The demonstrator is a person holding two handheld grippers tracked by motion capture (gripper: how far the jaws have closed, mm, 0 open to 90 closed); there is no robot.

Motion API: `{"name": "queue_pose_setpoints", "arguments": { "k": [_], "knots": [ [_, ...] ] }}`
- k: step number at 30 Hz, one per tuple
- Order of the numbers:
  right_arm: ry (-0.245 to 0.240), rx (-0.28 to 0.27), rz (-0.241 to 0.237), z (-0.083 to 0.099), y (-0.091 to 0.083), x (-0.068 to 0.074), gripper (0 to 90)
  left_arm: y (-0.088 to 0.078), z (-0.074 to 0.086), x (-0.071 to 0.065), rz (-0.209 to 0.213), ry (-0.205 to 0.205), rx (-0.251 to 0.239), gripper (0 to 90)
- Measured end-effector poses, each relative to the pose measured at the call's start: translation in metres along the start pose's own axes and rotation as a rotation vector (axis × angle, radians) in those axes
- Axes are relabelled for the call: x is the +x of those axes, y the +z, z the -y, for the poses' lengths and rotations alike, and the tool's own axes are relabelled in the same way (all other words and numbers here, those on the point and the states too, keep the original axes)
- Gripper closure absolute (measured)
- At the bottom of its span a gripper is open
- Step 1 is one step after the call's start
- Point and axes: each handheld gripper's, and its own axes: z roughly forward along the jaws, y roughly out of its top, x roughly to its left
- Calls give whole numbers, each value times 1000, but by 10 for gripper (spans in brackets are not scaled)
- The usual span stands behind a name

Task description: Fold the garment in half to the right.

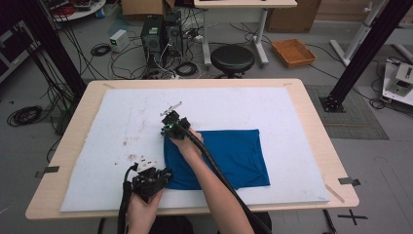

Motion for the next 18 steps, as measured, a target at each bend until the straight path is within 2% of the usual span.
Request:
{"name": "queue_pose_setpoints", "arguments": {
  "k": [2,10,14,18],
  "knots": [
    [-11,-1,1,-1,-2,0,873,0,0,0,0,4,0,813],
    [7,-41,-13,-5,-17,-4,876,-3,0,-1,0,10,-5,825],
    [16,-83,-31,-8,-35,-9,875,-9,-3,-6,6,32,-31,830],
    [39,-124,-55,-7,-55,-18,876,-21,-13,-21,22,83,-70,831]
  ]
}}
